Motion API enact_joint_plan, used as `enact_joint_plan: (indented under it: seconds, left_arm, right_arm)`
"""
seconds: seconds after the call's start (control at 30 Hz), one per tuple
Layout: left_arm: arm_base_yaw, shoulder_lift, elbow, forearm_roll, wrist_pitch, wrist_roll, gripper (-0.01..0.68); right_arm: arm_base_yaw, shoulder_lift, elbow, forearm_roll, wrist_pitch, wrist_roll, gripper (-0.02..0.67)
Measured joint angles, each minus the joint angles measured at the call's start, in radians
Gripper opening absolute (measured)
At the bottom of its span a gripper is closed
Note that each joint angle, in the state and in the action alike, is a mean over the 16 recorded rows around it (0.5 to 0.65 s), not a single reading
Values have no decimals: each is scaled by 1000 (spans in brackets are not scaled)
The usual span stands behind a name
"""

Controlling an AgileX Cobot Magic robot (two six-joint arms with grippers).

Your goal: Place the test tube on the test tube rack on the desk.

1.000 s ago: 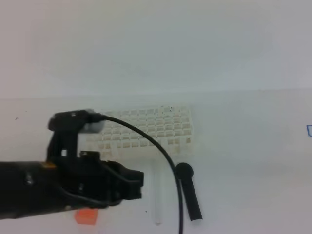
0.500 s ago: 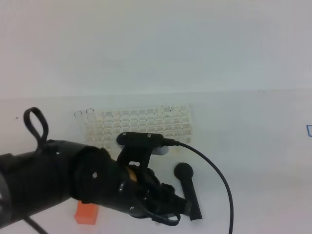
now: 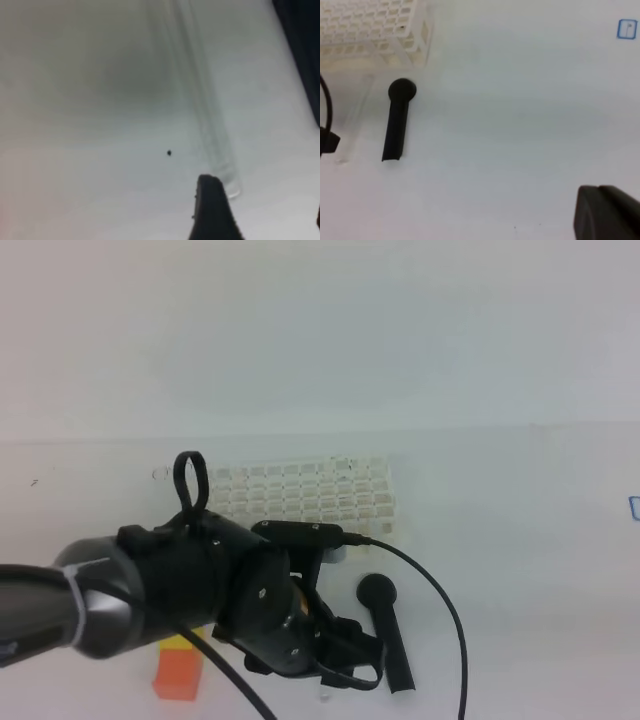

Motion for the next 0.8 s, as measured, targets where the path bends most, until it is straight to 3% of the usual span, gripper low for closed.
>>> enact_joint_plan:
  seconds: [0.8]
  left_arm:
    - [2,140,-31,62,-33,-91,413]
  right_arm:
    - [0,0,0,-5,25,-8,-1]
